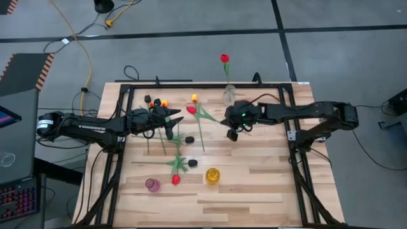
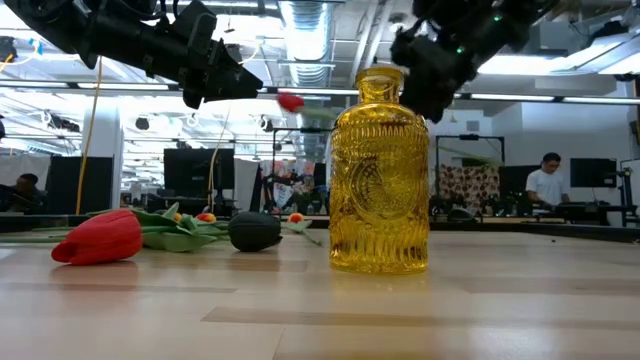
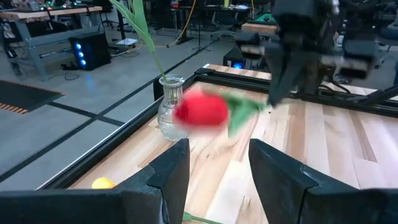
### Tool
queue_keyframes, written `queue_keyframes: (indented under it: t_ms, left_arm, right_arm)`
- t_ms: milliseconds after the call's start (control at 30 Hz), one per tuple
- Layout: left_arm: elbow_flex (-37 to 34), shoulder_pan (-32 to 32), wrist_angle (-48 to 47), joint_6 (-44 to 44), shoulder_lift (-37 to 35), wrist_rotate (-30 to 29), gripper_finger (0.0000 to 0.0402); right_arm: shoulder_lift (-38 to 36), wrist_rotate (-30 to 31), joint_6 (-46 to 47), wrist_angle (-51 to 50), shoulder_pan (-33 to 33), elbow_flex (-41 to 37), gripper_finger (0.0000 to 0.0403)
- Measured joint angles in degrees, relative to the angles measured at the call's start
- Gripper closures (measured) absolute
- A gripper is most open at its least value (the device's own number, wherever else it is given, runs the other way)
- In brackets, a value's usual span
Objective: Sort flowers into vase by color
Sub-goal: Put the right red flower into the transparent vase
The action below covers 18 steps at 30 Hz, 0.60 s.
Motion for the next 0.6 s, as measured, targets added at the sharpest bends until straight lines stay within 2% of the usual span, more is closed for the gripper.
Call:
queue_keyframes:
  t_ms: [133, 233, 400, 533, 600]
  left_arm:
    - [0.00, 0.00, 0.00, 0.02, -0.01, 0.00, 0.0248]
    - [0.00, 0.00, 0.00, 0.01, -0.02, 0.00, 0.0248]
    - [0.00, -0.01, 0.00, 0.02, -0.02, -0.11, 0.0248]
    - [0.00, 0.00, 0.02, 0.02, -0.02, -0.13, 0.0248]
    - [0.00, -0.01, 0.02, 0.02, -0.02, -0.15, 0.0248]
  right_arm:
    - [-5.52, -0.02, -0.16, 4.01, -2.46, -4.84, 0.0387]
    - [-9.96, -0.03, 0.24, 12.97, -3.95, -11.02, 0.0387]
    - [-15.15, -0.24, -1.39, 42.54, -5.21, -22.35, 0.0387]
    - [-15.37, -0.33, -7.39, 65.75, -6.50, -28.37, 0.0387]
    - [-14.23, -0.32, -10.23, 73.28, -7.73, -29.25, 0.0386]
